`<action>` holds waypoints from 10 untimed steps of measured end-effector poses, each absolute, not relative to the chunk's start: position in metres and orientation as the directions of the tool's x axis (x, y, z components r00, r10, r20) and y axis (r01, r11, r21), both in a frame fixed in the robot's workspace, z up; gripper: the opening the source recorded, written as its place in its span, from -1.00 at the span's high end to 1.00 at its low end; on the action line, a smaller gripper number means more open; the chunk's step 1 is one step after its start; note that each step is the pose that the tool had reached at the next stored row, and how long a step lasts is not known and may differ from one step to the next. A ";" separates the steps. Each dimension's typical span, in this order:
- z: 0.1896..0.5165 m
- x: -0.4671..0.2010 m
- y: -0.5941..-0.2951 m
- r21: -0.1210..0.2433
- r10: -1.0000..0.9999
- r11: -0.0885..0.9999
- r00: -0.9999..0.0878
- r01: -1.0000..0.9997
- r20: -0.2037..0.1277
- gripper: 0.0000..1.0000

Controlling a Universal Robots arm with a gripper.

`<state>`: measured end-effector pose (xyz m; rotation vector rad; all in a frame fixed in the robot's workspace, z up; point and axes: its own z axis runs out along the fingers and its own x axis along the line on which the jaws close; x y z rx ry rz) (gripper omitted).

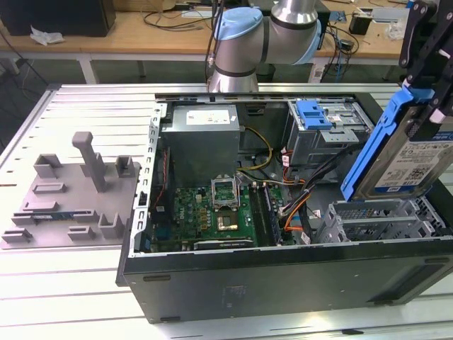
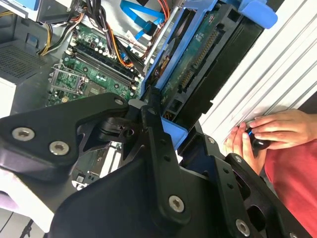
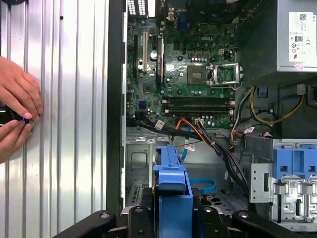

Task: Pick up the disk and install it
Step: 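Insert the disk into the insertion slot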

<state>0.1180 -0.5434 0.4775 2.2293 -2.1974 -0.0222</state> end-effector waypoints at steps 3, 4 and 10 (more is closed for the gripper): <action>0.477 0.118 -0.543 0.018 -1.000 -0.014 0.014 -1.000 -0.002 0.27; 0.476 0.118 -0.543 0.018 -1.000 -0.014 0.014 -1.000 -0.002 0.27; 0.474 0.118 -0.544 0.018 -1.000 -0.014 0.014 -1.000 -0.002 0.27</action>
